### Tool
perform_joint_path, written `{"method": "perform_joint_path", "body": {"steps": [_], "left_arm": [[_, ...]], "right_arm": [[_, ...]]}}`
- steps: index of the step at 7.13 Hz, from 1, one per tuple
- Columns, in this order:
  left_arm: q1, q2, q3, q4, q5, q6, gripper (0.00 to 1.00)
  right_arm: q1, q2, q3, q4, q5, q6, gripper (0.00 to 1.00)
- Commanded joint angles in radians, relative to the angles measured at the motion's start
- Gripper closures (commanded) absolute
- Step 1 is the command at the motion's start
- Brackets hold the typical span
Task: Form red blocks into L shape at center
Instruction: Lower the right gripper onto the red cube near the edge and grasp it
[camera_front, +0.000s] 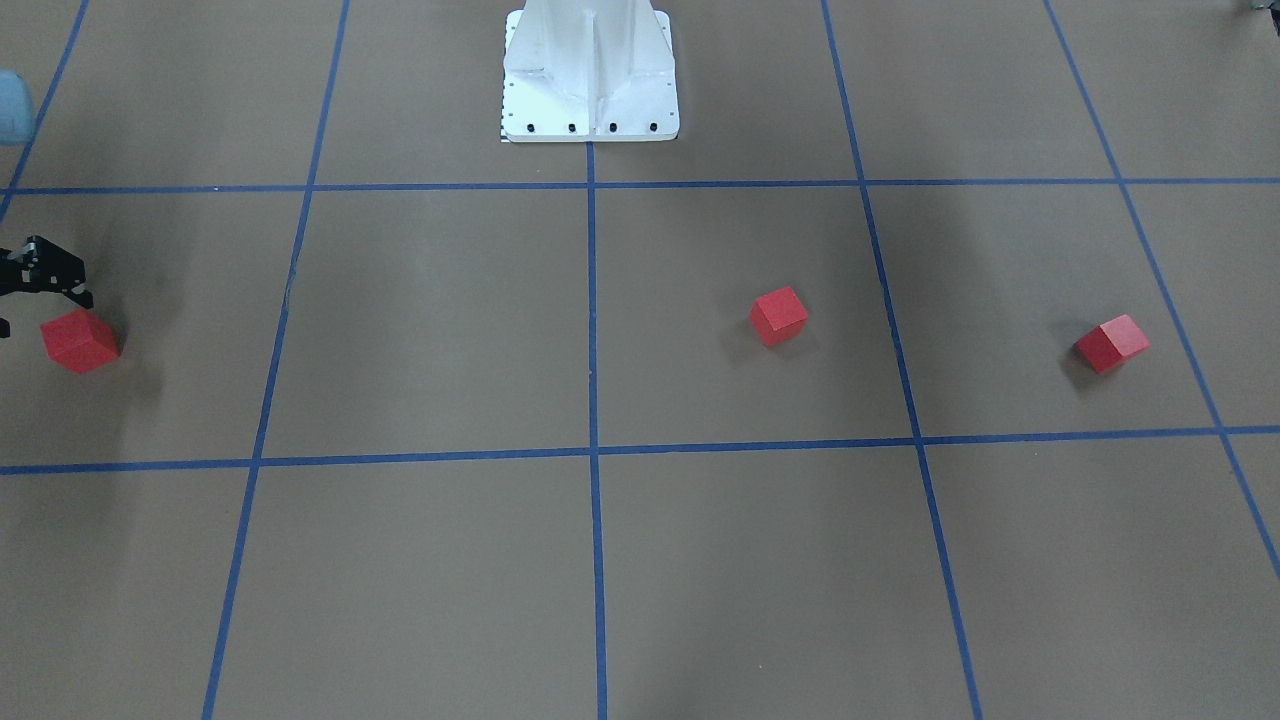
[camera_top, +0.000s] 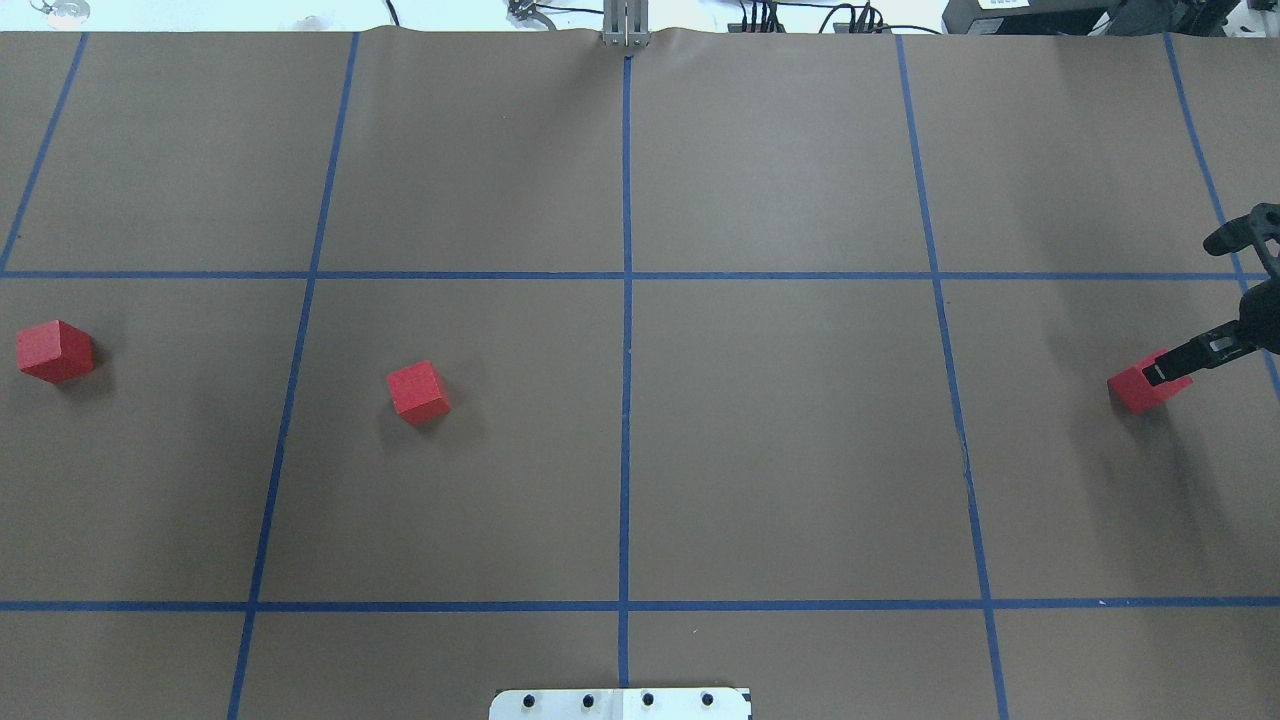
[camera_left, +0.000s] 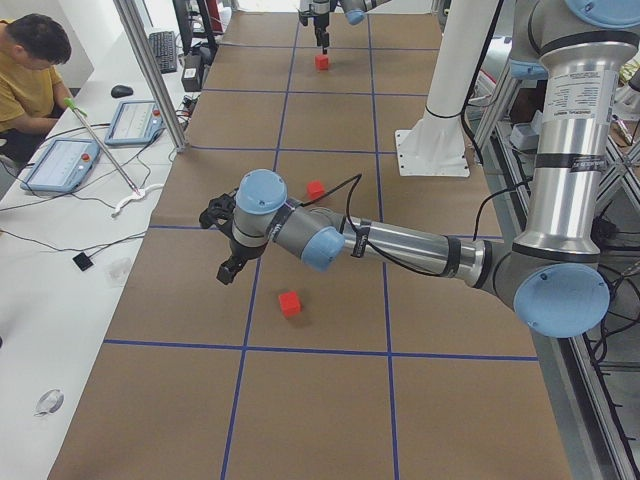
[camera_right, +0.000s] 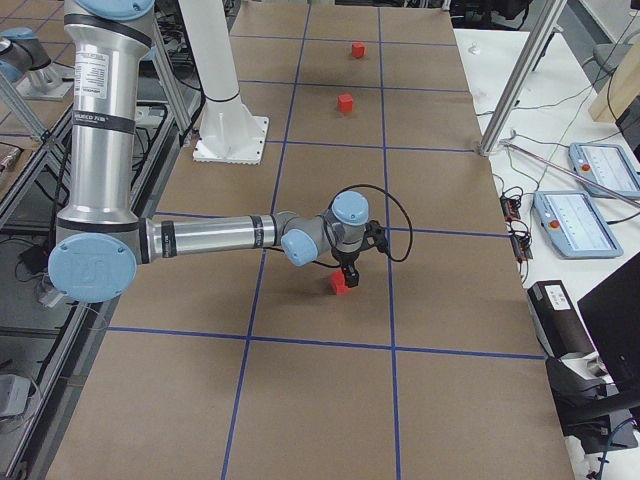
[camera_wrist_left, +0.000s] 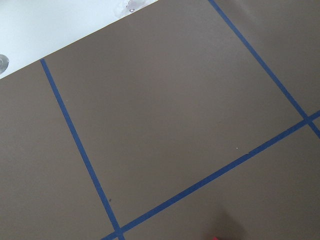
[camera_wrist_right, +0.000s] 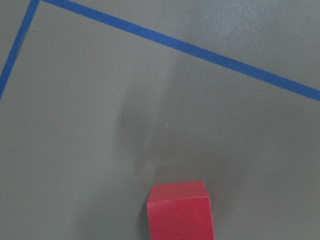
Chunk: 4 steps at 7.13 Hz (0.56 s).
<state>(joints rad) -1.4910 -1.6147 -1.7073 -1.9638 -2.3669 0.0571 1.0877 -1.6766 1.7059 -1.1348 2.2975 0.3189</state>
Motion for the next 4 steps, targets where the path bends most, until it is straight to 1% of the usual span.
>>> {"method": "perform_joint_path", "body": {"steps": [1,4], "left_arm": [[0.000,0.001,0.000,-0.001,0.000,0.001,0.00],[0.000,0.002,0.002,-0.001,0.000,0.001,0.00]], "right_arm": [[-0.028,0.009,-0.020,0.004,-0.029,0.006,0.01],[-0.057,0.023,-0.031,0.004,-0.084,0.002,0.01]]}}
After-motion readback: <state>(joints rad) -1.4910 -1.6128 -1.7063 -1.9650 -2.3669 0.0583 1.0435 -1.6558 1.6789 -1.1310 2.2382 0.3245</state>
